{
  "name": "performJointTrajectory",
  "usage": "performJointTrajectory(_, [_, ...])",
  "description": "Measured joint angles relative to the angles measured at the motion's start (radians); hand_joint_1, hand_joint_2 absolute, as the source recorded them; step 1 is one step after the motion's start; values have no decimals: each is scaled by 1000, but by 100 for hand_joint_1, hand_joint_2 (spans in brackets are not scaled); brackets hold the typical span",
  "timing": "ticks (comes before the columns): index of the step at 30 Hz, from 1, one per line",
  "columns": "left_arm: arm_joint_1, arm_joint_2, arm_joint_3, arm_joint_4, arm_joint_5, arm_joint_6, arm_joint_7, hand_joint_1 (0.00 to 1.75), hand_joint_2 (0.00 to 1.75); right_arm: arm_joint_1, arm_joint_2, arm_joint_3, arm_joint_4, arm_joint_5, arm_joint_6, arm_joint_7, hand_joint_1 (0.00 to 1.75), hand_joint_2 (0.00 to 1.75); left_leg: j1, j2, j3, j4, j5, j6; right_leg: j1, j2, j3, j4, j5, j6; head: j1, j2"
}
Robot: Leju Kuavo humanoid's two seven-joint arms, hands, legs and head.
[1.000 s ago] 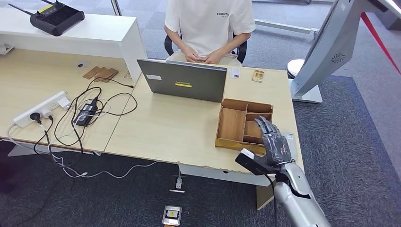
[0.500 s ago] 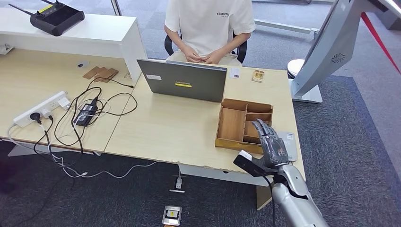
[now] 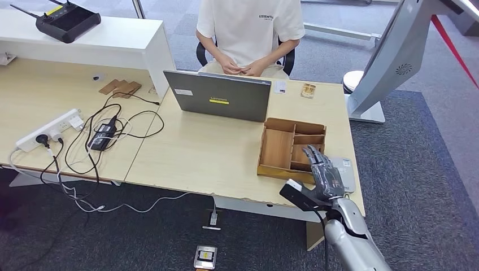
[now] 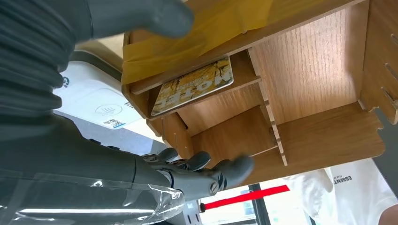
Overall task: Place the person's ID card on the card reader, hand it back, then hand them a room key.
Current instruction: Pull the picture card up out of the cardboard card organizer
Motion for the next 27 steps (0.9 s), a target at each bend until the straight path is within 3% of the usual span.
performJointTrajectory(27, [1, 1, 2, 0, 14, 6, 2, 0, 0, -8, 2, 0, 8, -25, 10, 12, 175, 175, 0, 0, 0, 0, 0, 0, 0, 0, 0, 0, 0, 0, 0, 0])
